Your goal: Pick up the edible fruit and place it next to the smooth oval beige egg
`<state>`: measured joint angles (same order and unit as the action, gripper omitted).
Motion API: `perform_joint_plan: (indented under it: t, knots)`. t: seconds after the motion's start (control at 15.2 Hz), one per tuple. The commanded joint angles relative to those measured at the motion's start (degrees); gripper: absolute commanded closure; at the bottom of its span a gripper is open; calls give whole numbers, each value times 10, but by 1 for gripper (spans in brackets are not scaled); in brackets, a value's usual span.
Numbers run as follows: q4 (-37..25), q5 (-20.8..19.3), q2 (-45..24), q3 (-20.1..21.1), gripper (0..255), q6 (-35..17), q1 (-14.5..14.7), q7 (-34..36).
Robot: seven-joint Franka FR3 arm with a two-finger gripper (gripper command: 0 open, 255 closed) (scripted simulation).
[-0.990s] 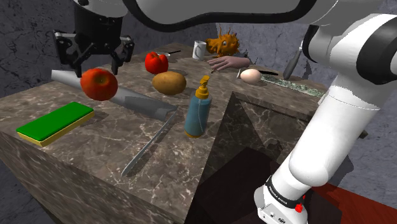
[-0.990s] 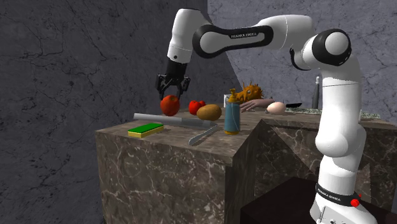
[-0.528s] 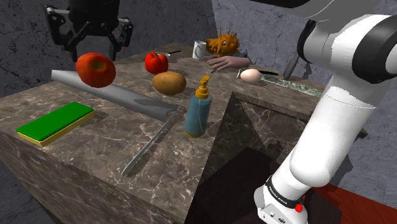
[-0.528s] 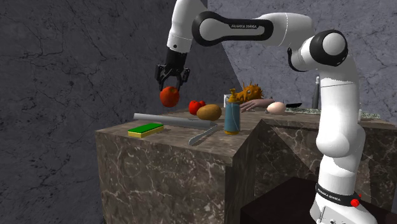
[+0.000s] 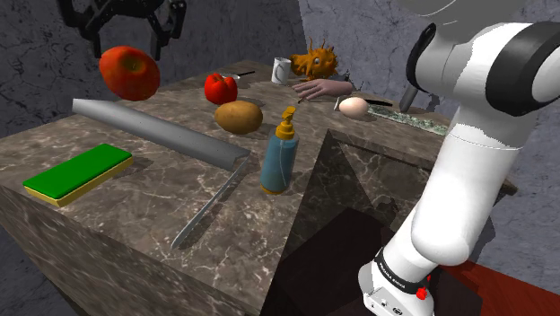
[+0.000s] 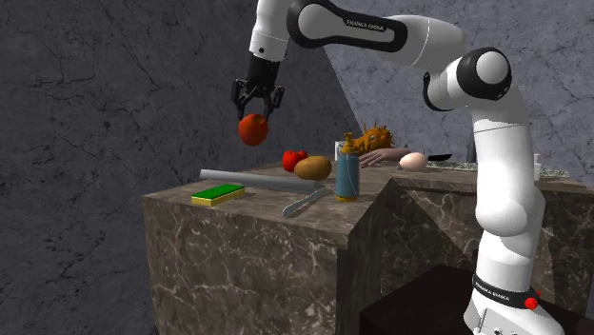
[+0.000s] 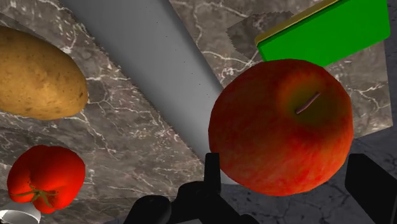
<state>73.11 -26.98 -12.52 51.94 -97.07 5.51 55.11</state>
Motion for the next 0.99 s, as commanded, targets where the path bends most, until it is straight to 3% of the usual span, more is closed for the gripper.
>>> perform_joint_plan:
  t: [0.0, 0.26, 0.46, 0.59, 0.73, 0.92]
  knots:
    - [-28, -11, -12, 0, 255, 21, 12, -1]
    - [-81, -32, -34, -2, 255, 58, 38, -3]
    - [33, 77, 77, 3, 255, 1, -72, -57]
    - [95, 154, 152, -19, 255, -27, -118, -107]
    - [148, 218, 218, -59, 255, -45, -135, -158]
    - [215, 281, 294, -124, 255, -58, -132, -223]
